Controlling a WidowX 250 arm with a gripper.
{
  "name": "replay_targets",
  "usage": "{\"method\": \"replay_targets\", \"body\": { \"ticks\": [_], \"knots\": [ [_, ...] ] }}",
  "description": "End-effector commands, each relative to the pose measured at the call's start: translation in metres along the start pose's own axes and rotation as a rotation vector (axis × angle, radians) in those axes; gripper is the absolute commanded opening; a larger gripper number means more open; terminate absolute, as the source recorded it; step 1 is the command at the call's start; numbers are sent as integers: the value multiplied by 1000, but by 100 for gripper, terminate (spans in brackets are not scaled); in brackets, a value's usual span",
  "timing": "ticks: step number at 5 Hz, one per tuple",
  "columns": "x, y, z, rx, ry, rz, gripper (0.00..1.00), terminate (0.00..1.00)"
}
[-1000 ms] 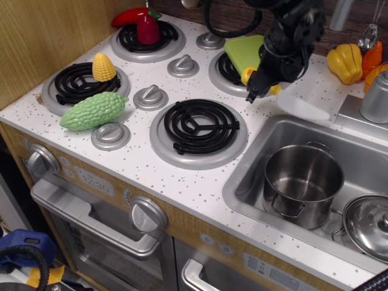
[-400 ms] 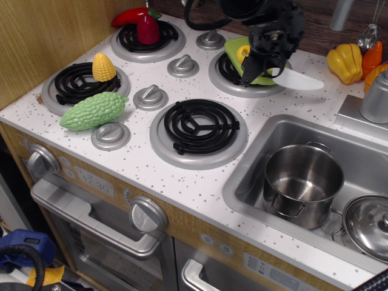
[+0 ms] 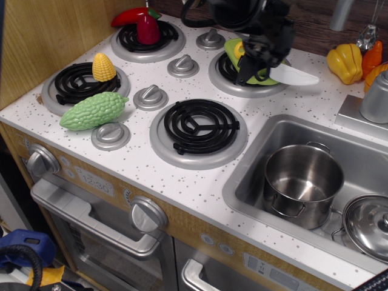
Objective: Put knife on cutting board
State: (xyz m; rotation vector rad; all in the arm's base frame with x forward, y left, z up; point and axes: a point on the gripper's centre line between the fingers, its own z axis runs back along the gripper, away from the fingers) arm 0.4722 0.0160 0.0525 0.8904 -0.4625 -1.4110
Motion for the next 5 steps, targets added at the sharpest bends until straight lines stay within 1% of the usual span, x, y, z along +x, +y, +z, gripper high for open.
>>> {"method": "replay_targets", "body": {
  "ticks": [1,2,3,4,5],
  "knots": [
    [-20,21,-9,64,-41,4,0,0],
    [-29,21,-17,78,-82,-4,0,0],
    [-30,28,-22,98,-84,-6,0,0],
    [-27,35,-25,99,-115,15,0,0],
    [-27,37,-30,123,-123,18,0,100]
  ]
}}
